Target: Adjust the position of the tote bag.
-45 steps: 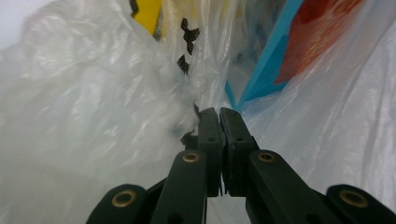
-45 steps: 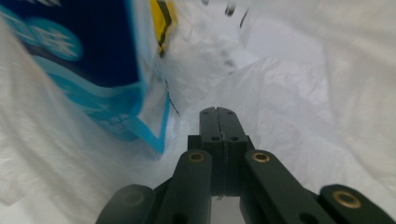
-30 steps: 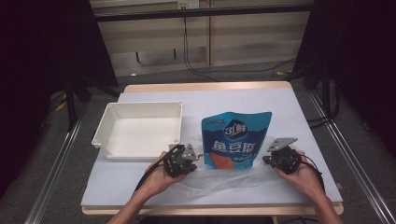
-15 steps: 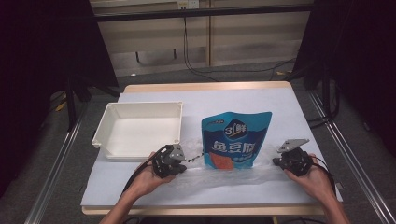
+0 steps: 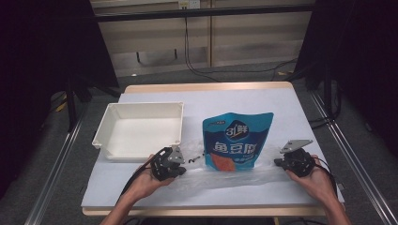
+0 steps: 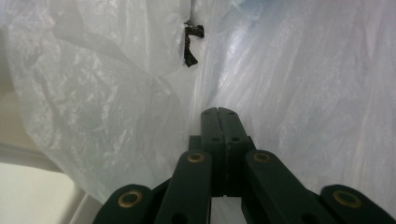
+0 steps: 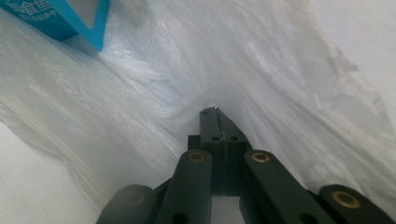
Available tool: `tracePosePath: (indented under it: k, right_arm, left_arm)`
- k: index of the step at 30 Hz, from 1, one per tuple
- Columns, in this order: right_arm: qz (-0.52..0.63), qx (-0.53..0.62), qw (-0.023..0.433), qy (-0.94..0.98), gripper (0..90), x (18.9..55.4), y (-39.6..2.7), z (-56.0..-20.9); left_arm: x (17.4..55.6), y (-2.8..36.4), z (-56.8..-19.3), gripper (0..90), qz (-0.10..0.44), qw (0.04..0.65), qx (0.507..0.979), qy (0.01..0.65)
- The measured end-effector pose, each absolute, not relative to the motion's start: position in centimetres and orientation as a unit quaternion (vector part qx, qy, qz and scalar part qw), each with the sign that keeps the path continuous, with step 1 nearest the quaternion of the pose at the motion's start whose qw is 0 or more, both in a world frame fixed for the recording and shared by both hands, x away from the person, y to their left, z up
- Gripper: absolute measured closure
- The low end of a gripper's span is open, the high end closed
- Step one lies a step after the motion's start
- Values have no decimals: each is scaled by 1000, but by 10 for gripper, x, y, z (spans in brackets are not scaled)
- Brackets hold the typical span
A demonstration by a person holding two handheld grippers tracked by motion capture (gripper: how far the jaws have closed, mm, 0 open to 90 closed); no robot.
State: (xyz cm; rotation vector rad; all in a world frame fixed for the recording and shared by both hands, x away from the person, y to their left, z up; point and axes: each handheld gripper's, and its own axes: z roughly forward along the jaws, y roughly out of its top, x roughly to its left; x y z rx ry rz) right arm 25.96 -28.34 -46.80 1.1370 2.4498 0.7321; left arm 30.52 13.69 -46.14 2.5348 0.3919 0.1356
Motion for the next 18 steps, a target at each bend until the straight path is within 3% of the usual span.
tracePosePath:
  k: [18]
  right_arm:
    - [373, 379, 161, 831, 900, 251, -273, -447]
  left_arm:
    - [302, 137, -433, 888, 44, 380, 910, 160]
